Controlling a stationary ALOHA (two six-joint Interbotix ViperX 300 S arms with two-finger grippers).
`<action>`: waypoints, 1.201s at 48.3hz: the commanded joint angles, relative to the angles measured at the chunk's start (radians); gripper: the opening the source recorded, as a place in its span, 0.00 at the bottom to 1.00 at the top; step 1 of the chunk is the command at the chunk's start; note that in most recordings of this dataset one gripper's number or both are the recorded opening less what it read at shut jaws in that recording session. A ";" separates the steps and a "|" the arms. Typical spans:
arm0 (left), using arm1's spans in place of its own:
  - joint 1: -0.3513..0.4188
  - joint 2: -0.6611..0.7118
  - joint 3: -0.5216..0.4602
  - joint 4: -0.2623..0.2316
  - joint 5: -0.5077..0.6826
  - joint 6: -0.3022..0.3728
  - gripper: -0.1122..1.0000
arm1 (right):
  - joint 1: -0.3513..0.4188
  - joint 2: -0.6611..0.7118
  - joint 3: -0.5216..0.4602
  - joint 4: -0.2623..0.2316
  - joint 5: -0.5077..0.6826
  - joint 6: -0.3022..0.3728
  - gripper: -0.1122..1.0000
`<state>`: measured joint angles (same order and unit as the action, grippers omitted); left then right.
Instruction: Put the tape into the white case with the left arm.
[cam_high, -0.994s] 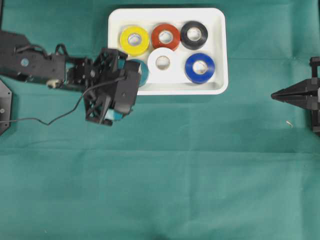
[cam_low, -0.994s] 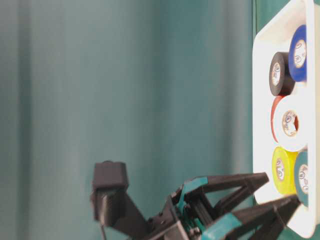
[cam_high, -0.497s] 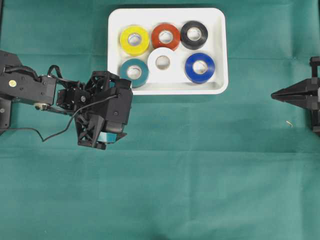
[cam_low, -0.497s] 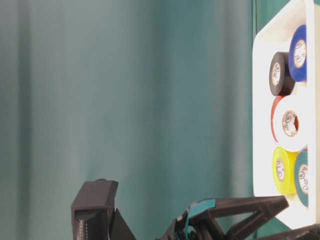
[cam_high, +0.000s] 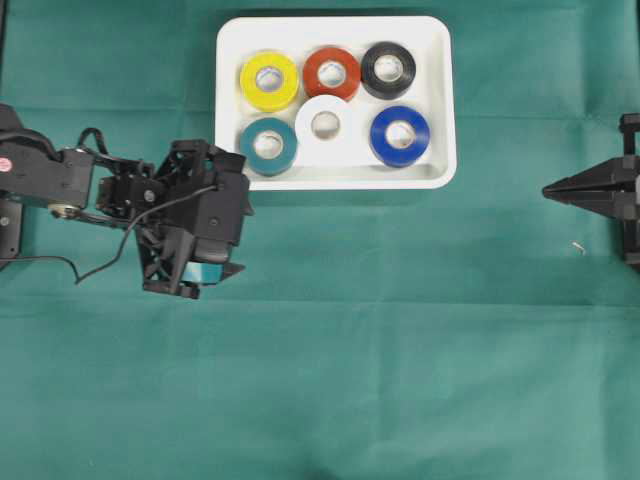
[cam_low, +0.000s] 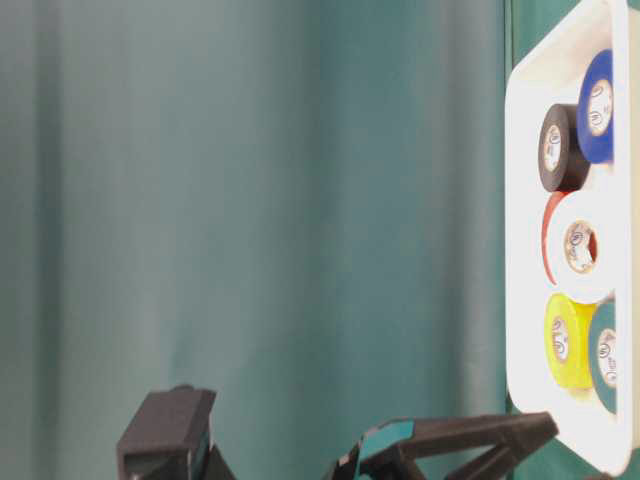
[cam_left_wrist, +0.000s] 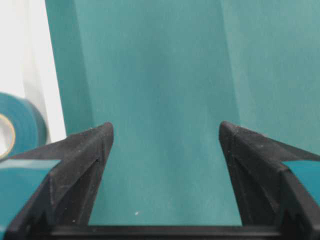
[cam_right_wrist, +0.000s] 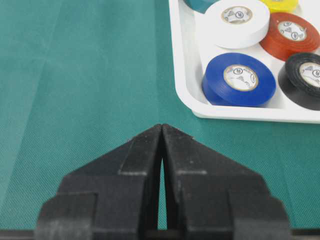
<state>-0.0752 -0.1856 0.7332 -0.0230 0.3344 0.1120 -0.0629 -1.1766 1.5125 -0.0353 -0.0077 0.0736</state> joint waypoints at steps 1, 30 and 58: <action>-0.002 -0.044 0.008 -0.002 -0.005 -0.002 0.84 | 0.000 0.014 -0.011 0.000 -0.011 0.002 0.02; 0.005 -0.255 0.183 -0.002 -0.167 -0.002 0.84 | -0.014 0.014 -0.011 -0.002 -0.011 0.002 0.02; 0.048 -0.502 0.337 -0.005 -0.225 -0.035 0.84 | -0.017 0.014 -0.009 0.000 -0.014 0.002 0.02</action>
<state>-0.0368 -0.6627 1.0723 -0.0245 0.1197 0.0813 -0.0767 -1.1766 1.5125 -0.0353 -0.0092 0.0736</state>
